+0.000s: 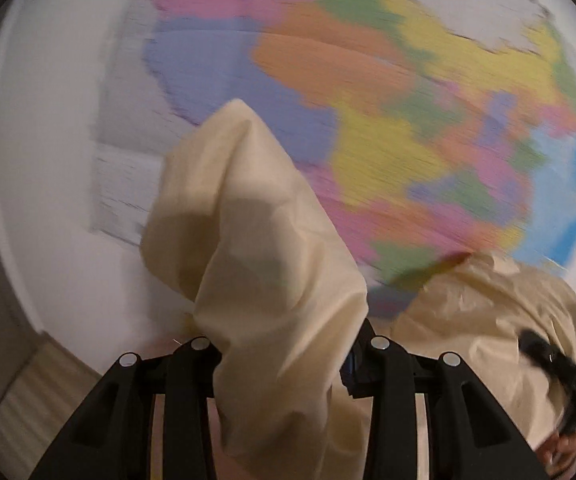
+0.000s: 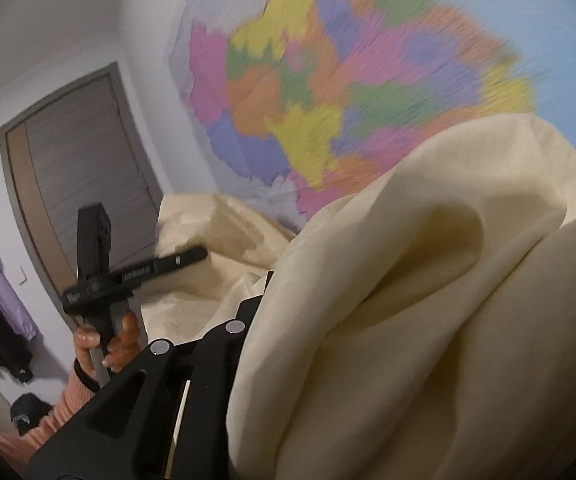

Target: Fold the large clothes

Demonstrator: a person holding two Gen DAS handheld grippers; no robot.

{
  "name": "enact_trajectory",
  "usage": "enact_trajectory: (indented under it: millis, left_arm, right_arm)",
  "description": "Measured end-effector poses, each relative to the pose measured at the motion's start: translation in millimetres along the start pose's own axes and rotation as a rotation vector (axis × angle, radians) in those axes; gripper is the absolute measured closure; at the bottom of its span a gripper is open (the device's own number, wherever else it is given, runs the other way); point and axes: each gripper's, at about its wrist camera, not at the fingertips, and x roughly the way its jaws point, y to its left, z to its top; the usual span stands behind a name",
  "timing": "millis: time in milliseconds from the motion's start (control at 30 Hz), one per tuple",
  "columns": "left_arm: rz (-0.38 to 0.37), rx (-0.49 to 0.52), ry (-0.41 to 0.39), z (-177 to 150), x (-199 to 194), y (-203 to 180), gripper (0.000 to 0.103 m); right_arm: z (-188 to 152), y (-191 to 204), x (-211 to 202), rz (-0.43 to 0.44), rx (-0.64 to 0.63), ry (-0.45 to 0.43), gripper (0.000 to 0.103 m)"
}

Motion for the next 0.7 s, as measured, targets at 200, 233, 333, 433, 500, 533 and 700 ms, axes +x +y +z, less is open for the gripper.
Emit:
enact_trajectory:
  millis: [200, 233, 333, 433, 500, 533, 700]
  left_arm:
    - [0.091, -0.191, 0.064, -42, 72, 109, 0.067]
    - [0.118, -0.203, 0.102, -57, 86, 122, 0.067]
    - [0.171, -0.324, 0.232, -110, 122, 172, 0.069]
    - [0.149, -0.390, 0.246, -131, 125, 198, 0.063]
    - [0.131, -0.380, 0.244, -137, 121, 205, 0.058]
    - [0.157, -0.347, 0.252, -138, 121, 203, 0.058]
    - [0.174, -0.289, 0.292, -145, 133, 189, 0.045]
  right_arm:
    - [-68, -18, 117, 0.053, 0.040, 0.178, 0.089]
    - [-92, -30, 136, 0.054, 0.094, 0.251, 0.089]
    - [-142, -52, 160, 0.046, 0.195, 0.386, 0.078]
    - [-153, -57, 151, 0.069, 0.221, 0.417, 0.065]
    - [-150, -56, 139, 0.060, 0.217, 0.442, 0.049]
    - [-149, -57, 131, 0.065, 0.225, 0.448, 0.044]
    - [-148, -74, 71, 0.020, 0.273, 0.412, 0.025]
